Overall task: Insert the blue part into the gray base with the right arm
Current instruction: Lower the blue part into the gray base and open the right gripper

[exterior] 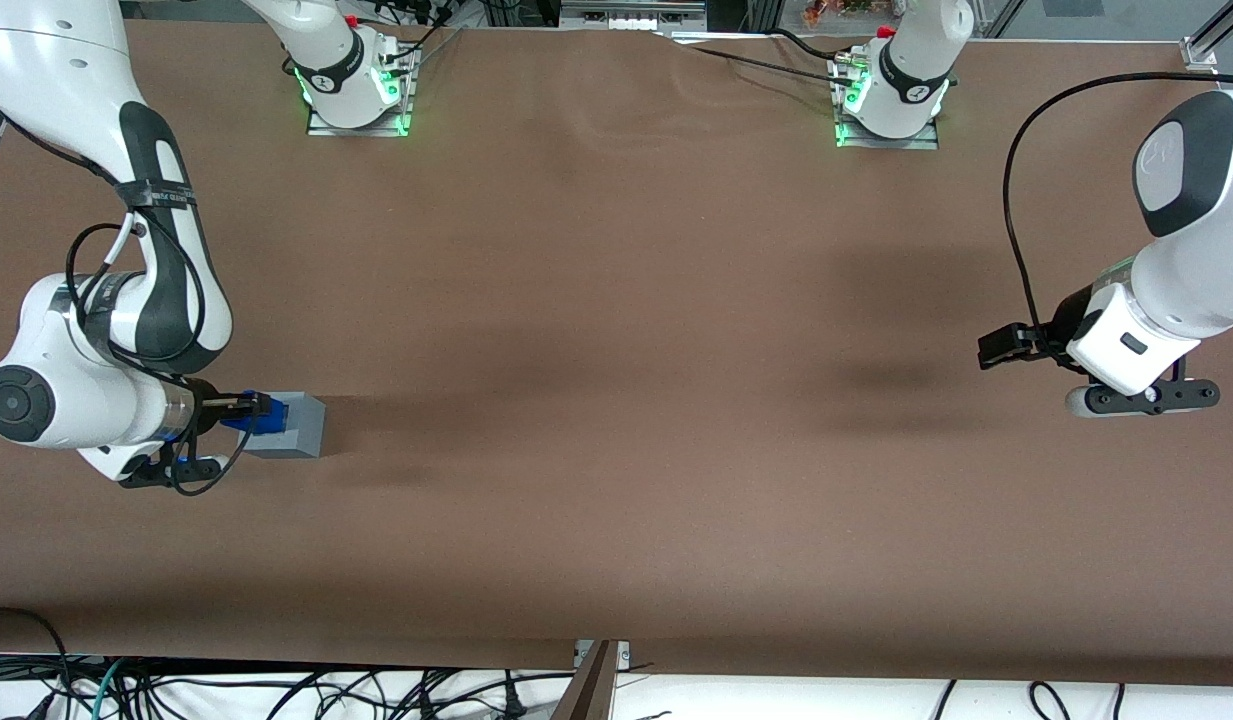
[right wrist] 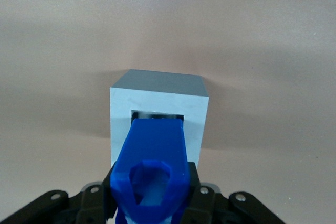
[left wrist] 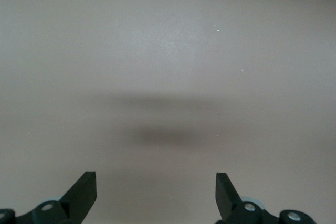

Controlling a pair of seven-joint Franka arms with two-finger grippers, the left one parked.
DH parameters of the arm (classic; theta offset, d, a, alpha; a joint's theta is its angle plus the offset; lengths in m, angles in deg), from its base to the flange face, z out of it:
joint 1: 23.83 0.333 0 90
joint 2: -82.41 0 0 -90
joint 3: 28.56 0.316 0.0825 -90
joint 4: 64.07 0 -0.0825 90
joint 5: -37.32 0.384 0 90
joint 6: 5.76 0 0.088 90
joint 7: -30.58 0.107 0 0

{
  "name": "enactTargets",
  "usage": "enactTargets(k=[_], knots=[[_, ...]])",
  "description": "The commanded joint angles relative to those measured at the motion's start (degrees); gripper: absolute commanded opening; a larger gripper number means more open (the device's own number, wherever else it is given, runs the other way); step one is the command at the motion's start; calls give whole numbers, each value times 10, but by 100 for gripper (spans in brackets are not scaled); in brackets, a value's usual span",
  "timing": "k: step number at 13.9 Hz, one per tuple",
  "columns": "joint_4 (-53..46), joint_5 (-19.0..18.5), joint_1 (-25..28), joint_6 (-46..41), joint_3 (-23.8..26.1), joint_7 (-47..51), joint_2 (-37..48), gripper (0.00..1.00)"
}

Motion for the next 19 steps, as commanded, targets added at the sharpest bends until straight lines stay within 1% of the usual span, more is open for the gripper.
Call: enactTargets(k=[1,19], knots=[[-8,-3,-3,4,5,-2,-6,0],[-7,-5,-2,25,5,11,-12,0]])
